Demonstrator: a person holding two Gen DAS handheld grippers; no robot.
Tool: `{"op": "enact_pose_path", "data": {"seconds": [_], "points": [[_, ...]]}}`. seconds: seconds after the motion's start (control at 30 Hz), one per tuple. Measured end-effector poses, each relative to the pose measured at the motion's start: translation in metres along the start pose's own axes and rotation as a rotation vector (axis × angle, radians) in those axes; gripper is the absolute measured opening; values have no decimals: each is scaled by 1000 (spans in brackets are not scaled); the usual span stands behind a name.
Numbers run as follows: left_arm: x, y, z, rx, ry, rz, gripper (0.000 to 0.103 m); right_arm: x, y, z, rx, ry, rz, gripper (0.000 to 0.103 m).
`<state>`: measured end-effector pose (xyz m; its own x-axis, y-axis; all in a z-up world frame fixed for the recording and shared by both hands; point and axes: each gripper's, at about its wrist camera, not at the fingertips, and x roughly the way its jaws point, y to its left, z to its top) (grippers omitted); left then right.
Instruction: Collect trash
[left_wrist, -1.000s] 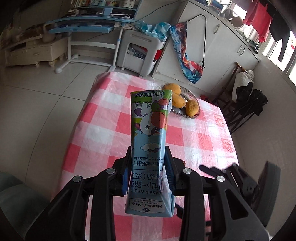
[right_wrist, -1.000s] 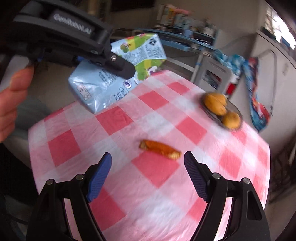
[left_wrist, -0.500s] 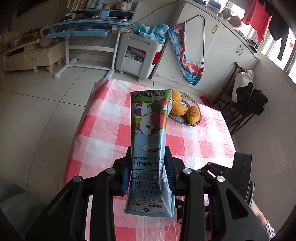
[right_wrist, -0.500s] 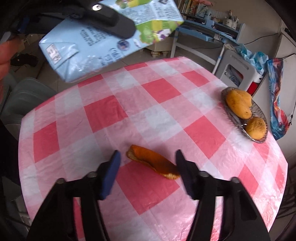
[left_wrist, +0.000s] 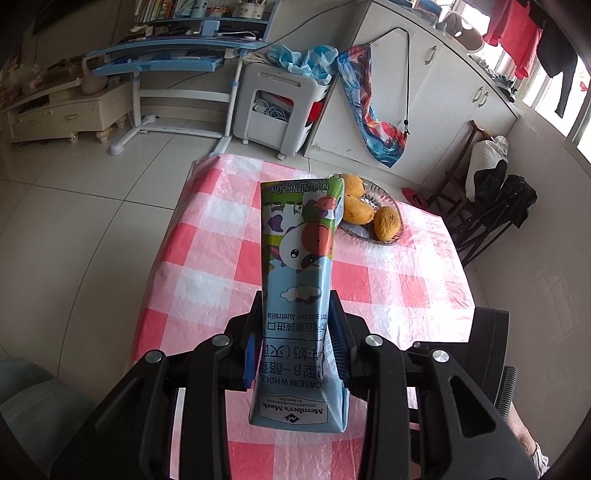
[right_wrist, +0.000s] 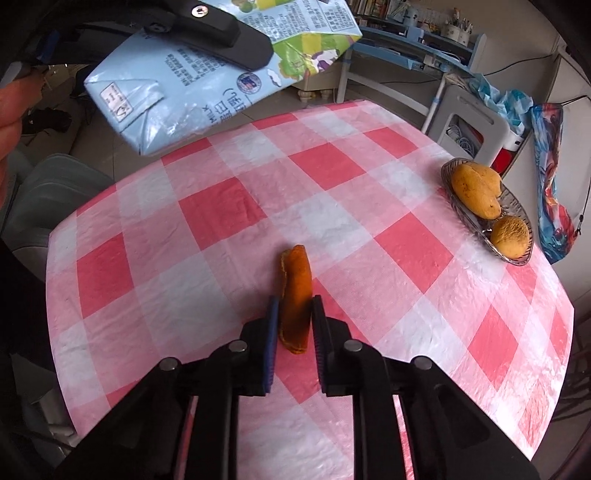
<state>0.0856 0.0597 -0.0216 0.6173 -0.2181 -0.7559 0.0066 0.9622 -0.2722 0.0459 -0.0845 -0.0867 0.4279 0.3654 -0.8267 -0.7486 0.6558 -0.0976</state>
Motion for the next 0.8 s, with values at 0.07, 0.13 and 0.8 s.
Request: {"op": "enact_pose_path", "data": {"seconds": [0.07,0.13,0.8], "points": [[-3,-2,-2,4,-3,-2,32,-4,3,0,1,-8,-5,17],[-7,-5,-4,9,-10,-2,32,-10,5,-2,4,-14,-10,17],[-52,-18,-36,71,-78,31,32,-101,30,-52,39,-109,-232,17]]}}
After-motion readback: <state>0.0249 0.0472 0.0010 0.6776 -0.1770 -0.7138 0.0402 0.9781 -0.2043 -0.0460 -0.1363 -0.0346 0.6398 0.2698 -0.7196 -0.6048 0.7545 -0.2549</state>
